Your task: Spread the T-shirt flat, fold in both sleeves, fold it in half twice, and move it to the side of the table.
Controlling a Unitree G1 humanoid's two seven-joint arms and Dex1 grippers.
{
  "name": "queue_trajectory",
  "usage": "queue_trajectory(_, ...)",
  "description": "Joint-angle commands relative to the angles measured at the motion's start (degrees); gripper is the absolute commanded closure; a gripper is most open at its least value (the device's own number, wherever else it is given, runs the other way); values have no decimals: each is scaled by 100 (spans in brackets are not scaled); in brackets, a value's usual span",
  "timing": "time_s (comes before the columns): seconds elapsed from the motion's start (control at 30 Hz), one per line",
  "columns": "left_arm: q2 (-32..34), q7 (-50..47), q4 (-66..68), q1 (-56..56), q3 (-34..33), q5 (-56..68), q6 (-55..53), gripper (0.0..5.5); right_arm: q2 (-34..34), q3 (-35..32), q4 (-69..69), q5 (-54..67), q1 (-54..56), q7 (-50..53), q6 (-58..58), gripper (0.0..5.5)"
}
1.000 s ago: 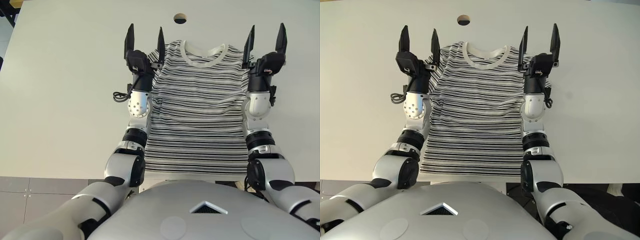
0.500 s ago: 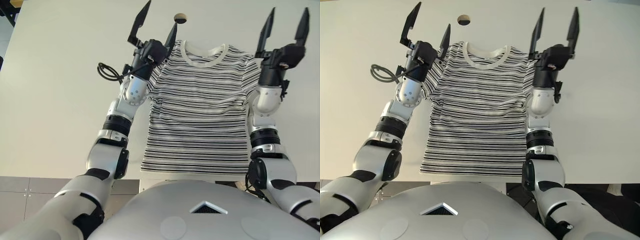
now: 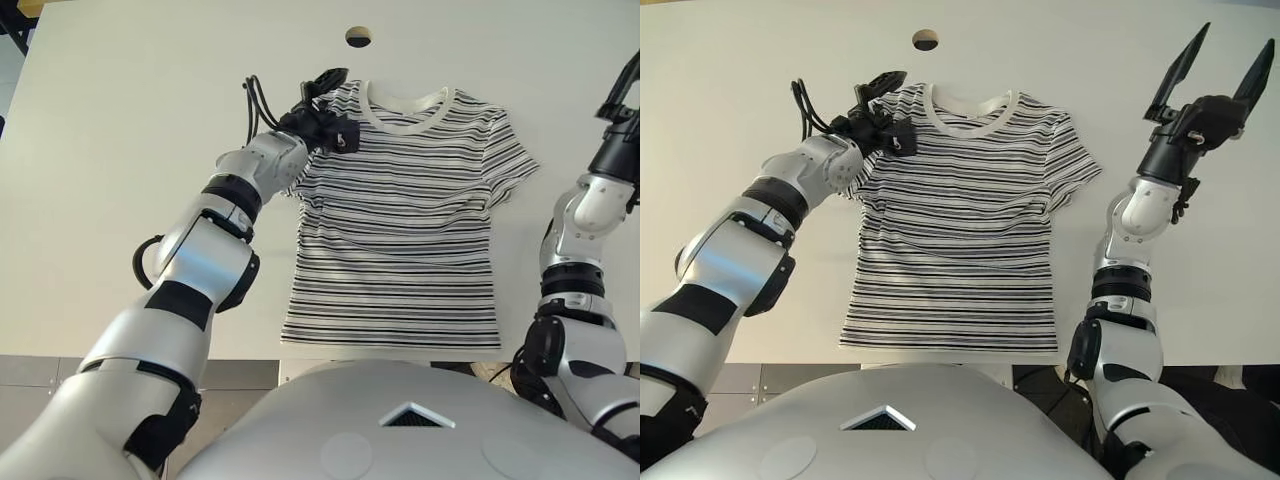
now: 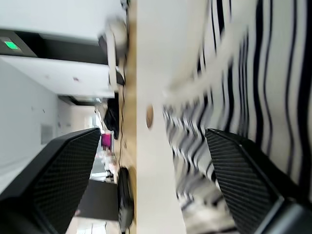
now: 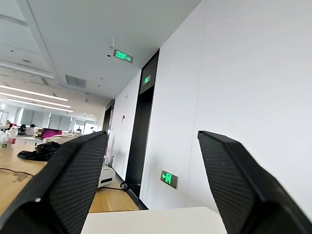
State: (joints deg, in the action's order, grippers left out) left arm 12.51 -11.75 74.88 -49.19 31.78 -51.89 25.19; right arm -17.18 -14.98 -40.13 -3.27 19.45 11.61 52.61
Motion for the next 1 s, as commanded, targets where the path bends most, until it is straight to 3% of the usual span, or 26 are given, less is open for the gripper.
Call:
queue_trajectory(0.03,192,21,31,100,99,116,-13,151,121,85,4,-126,-40,49,1,210)
queue_trajectory(0.5,750,194,-48,705,81,641,-241,151,199,201,343,-334,-137,72,-95,210)
queue_trajectory(0.67,817,-116,-202,686,-31,842,-179,151,262,284,419,-349,-157,29,-126,210)
queue_trajectory(0.77,880,-794,-515,569,-276,1061,215,151,282,323,469,-349,-174,9,-125,210)
queue_trajectory(0.87,1325,-1652,-1749,762,-1140,1728,1146,151,299,359,505,-376,-218,-7,-107,210)
queue_trajectory(1.0,2462,-1444,-4353,2083,-2079,1800,994,151,313,419,464,-401,-302,-32,-93,210)
